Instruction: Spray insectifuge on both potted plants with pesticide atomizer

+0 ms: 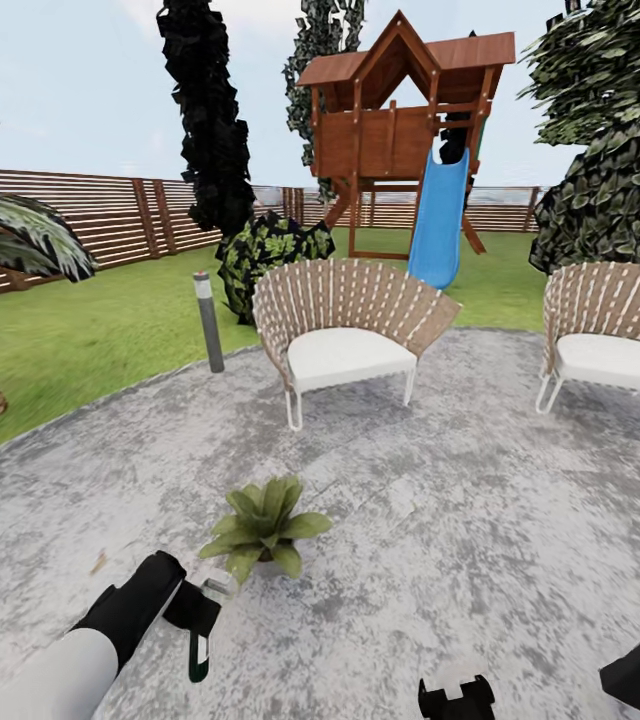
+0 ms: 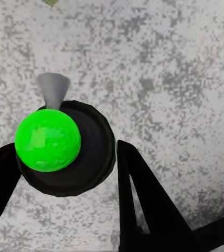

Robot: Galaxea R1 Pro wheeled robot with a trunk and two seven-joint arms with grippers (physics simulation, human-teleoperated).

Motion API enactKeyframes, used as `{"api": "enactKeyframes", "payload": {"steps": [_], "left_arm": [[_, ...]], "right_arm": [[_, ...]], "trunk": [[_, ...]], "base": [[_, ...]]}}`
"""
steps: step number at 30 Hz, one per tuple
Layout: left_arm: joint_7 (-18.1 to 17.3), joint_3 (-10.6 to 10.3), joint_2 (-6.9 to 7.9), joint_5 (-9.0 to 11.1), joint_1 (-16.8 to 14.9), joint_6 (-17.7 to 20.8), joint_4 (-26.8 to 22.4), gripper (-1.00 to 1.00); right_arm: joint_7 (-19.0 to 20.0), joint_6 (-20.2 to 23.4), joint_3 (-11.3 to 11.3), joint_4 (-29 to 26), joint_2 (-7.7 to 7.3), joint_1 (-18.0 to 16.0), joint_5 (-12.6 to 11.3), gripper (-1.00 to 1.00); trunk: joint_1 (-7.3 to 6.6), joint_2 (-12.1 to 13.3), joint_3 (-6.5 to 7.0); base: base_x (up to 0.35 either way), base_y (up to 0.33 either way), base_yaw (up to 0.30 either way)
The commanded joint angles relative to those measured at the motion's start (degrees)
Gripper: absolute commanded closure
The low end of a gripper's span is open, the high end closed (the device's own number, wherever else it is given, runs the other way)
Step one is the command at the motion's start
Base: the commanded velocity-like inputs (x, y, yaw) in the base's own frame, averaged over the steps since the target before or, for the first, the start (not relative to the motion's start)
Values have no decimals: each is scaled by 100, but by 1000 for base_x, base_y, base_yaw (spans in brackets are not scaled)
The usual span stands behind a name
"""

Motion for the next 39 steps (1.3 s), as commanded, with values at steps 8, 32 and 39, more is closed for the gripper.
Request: {"api": "enactKeyframes", "payload": {"steps": [8, 32, 39], "left_arm": [[-62, -47, 21, -47, 3, 38, 29, 100], [-2064, -734, 58, -1189, -546, 751, 39, 100], [-2067, -743, 41, -1190, -547, 751, 40, 100]], "right_arm": [[-19, -20, -48, 7, -4, -4, 66, -100], [-19, -19, -47, 10, -5, -4, 68, -100], [-19, -18, -39, 10, 23, -4, 68, -100]], "trunk": [[2, -2, -6], [2, -2, -6], [2, -2, -6]], "base": [[296, 0, -5], [70, 0, -21], [10, 0, -64]]}}
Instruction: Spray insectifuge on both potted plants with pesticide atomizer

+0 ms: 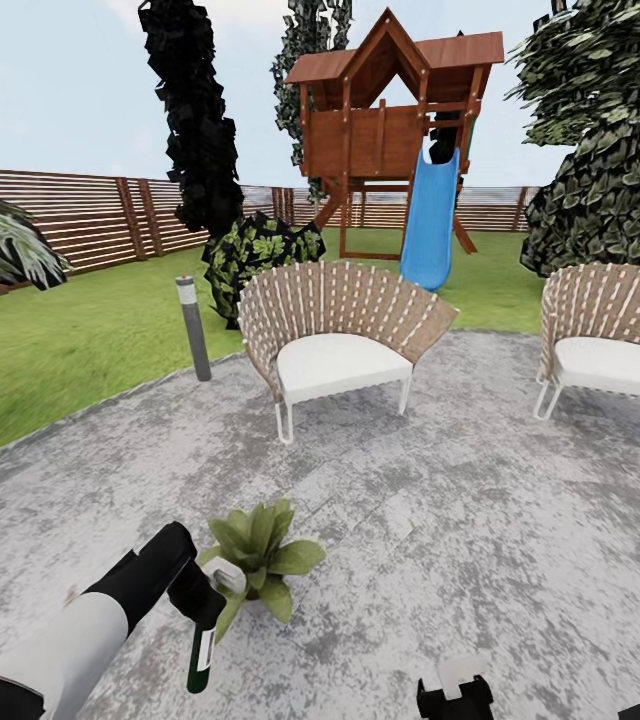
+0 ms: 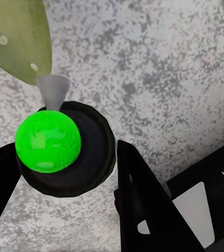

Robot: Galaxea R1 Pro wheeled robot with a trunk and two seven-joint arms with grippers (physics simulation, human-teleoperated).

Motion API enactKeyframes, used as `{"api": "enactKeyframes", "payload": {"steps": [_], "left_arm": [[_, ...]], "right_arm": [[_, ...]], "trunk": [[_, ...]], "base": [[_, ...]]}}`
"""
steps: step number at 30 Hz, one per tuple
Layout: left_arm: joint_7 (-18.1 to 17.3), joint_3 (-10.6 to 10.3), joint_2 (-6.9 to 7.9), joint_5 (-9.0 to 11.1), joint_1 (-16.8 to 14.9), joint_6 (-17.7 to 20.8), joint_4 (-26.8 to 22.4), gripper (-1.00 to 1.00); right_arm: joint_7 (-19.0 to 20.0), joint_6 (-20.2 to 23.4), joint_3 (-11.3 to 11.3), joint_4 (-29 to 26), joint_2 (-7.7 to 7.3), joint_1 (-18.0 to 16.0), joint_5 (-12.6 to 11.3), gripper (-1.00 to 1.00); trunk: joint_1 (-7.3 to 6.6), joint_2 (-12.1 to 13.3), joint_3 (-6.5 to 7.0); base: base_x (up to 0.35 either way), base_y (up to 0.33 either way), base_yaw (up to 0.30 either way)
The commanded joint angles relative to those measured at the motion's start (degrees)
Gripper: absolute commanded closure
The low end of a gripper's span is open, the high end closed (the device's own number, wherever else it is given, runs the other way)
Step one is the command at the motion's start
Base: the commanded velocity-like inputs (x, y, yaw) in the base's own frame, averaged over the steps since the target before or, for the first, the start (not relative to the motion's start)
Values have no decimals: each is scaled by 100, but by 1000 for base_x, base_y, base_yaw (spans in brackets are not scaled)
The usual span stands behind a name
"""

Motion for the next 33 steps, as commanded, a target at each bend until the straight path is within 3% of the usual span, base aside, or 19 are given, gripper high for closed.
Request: {"api": "enactKeyframes", "payload": {"steps": [1, 11, 14, 17, 18, 20, 24, 33], "left_arm": [[-60, -21, 2, -60, -2, 3, -8, 100], [-76, -29, 15, -59, 8, 9, -3, 100], [-308, -28, 18, -102, -1, 12, -8, 100], [-688, -22, 3, -693, -19, 25, -11, 100], [-1040, -18, -2, -993, -91, 27, -11, 100], [-1607, -17, 0, -1369, -195, 29, -24, 100], [-1918, 0, -59, -1850, -241, 47, -80, 100], [-1963, 7, -83, -1958, -248, 82, -94, 100]], "right_arm": [[-18, -17, -48, 7, 3, -4, 59, -100], [-18, -15, -51, 11, -2, -4, 59, -100], [-14, -13, -48, 11, -16, -4, 80, -100], [-6, -12, -48, 11, -23, -4, 92, -100], [-3, -12, -48, 11, -24, -4, 93, -100], [-1, -12, -48, 11, -31, -4, 94, -100], [-1, -12, -48, 12, -33, -4, 91, -100], [-9, -12, -48, 11, -40, -4, 86, -100]], "trunk": [[-1, -2, -6], [-1, -2, -6], [-1, -2, -6], [-1, -2, -6], [-1, -2, -6], [-1, -2, -6], [-1, -2, -6], [-1, -2, -6]], "base": [[0, 0, 0], [49, -97, -58], [1, -1, 0], [0, 0, 0], [0, 0, 0], [0, 0, 0], [0, 0, 0], [129, 0, 0]]}}
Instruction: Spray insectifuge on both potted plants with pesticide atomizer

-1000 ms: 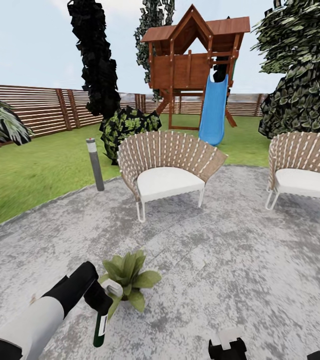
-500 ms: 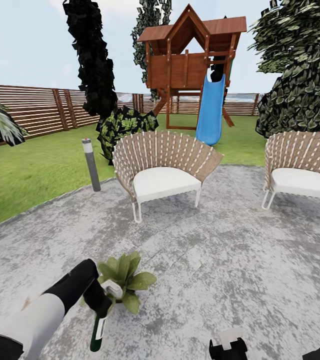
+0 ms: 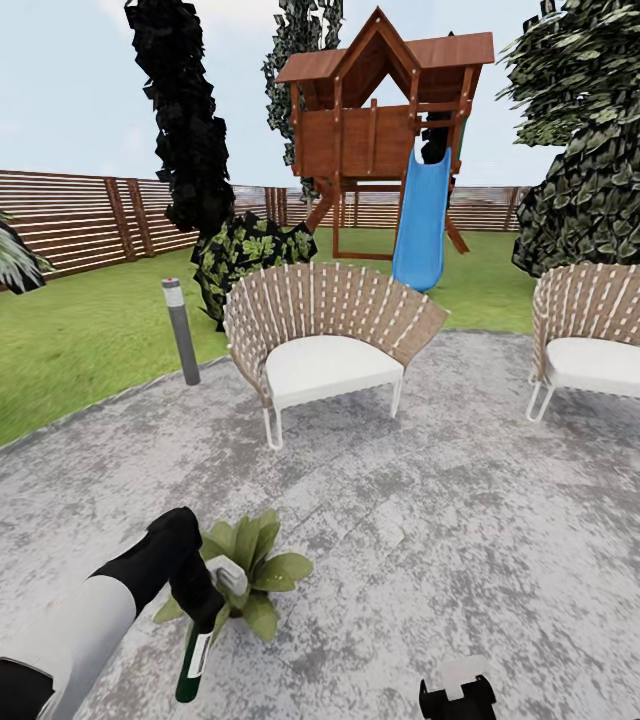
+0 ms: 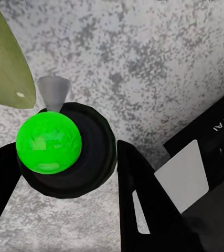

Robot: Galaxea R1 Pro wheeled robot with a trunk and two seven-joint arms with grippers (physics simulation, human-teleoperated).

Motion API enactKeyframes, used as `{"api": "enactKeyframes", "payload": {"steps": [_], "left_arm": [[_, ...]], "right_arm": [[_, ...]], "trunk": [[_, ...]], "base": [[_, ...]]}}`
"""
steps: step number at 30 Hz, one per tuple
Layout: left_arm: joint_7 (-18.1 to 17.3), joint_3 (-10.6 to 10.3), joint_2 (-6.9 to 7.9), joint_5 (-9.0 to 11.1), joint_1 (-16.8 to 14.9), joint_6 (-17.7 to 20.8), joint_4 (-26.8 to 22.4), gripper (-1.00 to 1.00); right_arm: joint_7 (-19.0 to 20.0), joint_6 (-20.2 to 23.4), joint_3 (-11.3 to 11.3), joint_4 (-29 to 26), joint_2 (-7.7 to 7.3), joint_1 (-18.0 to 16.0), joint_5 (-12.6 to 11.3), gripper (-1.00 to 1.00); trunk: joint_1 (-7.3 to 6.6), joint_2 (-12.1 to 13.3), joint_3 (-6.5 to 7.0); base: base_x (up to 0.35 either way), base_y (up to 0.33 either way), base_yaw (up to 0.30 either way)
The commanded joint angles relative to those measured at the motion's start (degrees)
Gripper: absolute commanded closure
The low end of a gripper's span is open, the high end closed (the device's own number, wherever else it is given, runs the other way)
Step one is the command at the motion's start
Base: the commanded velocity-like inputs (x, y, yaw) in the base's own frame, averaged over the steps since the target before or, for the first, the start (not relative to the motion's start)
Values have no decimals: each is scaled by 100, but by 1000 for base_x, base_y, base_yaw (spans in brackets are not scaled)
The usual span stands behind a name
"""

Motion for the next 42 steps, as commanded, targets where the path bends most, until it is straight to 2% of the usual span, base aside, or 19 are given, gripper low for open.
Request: {"api": "enactKeyframes", "payload": {"steps": [1, 6, 20, 23, 26, 27, 30, 35, 37, 39, 42], "left_arm": [[-70, -20, -1, -39, -2, 37, -16, 100], [-356, -29, 4, -36, -65, 35, -11, 100], [-343, -15, 5, -20, -12, 2, -4, 100], [-347, -19, -177, -24, -64, 19, -20, 100], [-346, -21, -473, -42, -130, 41, -22, 100], [-346, -21, -486, -41, -200, 43, -12, 100], [-346, 4, -400, -40, -257, 42, 26, 100], [-356, 14, -76, -40, -218, 29, 58, 100], [-361, 10, -35, -40, -216, 28, 60, 100], [-363, -8, -87, -40, -242, 33, 41, 100], [-364, -26, -379, -40, -299, 44, -5, 100]], "right_arm": [[-18, -19, -48, 7, 2, -4, 59, -100], [-15, -19, -48, 7, 1, -4, 59, -100], [-10, -21, -48, 7, 1, -4, 64, -100], [-10, -23, -48, 7, 1, -4, 62, -100], [-10, -22, -48, 7, 1, -4, 64, -100], [-10, -20, -48, 7, 1, -4, 64, -100], [-10, -23, -48, 7, 1, -4, 63, -100], [-10, -23, -48, 7, 1, -4, 63, -100], [-10, -23, -48, 7, 1, -4, 66, -100], [-10, -22, -48, 7, 1, -4, 62, -100], [-10, -22, -48, 7, 1, -4, 66, -100]], "trunk": [[-1, -2, -6], [-1, -2, -6], [-1, -2, -6], [-1, -2, -6], [-1, -2, -6], [-1, -2, -6], [-1, -2, -6], [-1, -2, -6], [-1, -2, -6], [-1, -2, -6], [-1, -2, -6]], "base": [[7, 0, 0], [0, 0, 0], [0, 0, 0], [0, 0, 0], [0, 0, 0], [0, 0, 0], [0, 0, 0], [0, 0, 0], [0, 0, 0], [0, 0, 0], [0, 0, 0]]}}
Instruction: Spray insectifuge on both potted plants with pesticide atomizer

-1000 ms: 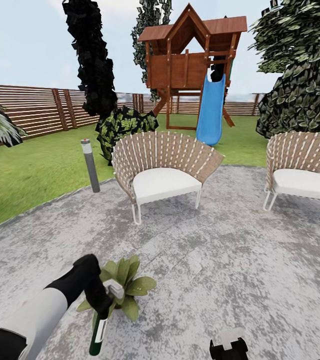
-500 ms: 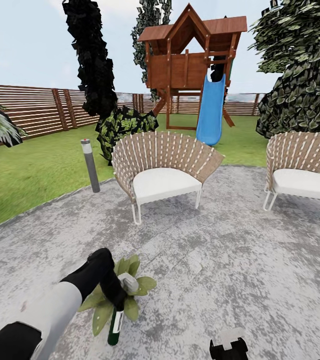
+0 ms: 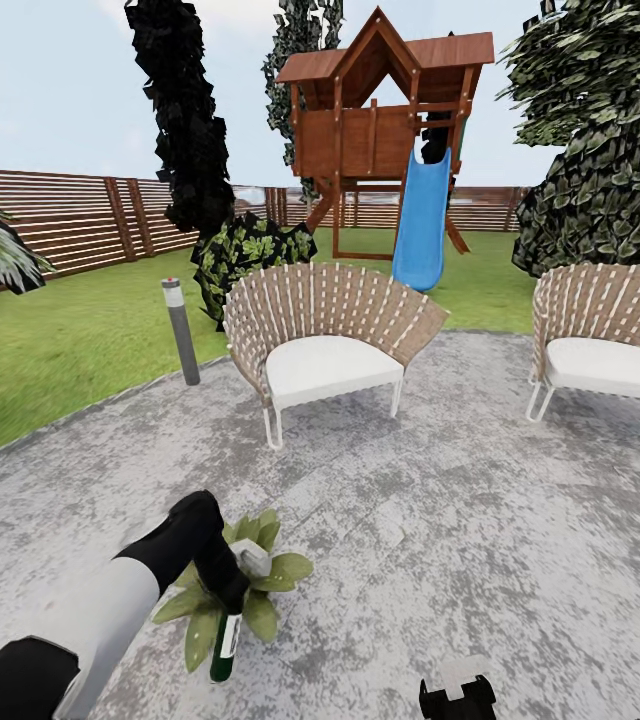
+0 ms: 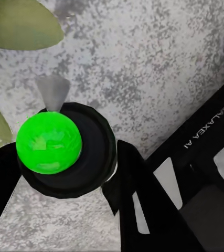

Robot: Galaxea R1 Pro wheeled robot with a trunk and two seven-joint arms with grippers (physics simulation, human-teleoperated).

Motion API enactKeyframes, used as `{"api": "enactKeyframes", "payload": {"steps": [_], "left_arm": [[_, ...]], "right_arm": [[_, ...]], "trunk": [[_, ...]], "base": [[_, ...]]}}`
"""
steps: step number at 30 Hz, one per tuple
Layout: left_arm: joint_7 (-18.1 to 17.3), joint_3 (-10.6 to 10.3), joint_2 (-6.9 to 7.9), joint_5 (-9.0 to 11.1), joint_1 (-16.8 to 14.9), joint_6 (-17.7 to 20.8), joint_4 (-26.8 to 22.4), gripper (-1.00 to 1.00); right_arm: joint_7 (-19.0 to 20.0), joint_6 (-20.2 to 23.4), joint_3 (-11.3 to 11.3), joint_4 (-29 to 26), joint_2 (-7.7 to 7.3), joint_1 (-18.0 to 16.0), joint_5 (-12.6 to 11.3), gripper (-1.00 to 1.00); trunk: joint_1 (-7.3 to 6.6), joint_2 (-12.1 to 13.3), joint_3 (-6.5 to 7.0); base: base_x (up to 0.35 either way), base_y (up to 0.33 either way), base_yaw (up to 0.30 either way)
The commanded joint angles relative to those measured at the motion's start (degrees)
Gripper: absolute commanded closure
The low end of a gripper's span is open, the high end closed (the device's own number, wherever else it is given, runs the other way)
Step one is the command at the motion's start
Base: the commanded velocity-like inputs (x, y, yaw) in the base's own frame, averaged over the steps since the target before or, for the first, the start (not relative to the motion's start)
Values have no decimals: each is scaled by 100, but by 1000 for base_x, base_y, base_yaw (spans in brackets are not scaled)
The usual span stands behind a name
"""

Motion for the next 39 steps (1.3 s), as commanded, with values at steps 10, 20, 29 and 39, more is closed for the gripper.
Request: {"api": "enactKeyframes", "payload": {"steps": [10, 20, 29, 39], "left_arm": [[-60, -6, 414, -54, -40, 16, 62, 100], [-4, -15, 447, -62, 3, 4, 67, 100], [533, 2, 456, -8, 456, -7, 82, 100], [650, 59, 467, -1, 505, 0, 70, 100]], "right_arm": [[-18, -20, -48, 7, 3, -4, 62, -100], [-18, -24, -48, 10, 3, -4, 62, -100], [-18, -24, -48, 8, 3, -4, 62, -100], [-18, -23, -48, 7, 3, -4, 62, -100]], "trunk": [[-1, -2, -6], [-1, -2, -6], [-1, -2, -6], [-1, -2, -6]], "base": [[0, 0, 0], [0, 0, 0], [0, 0, 0], [66, 0, 0]]}}
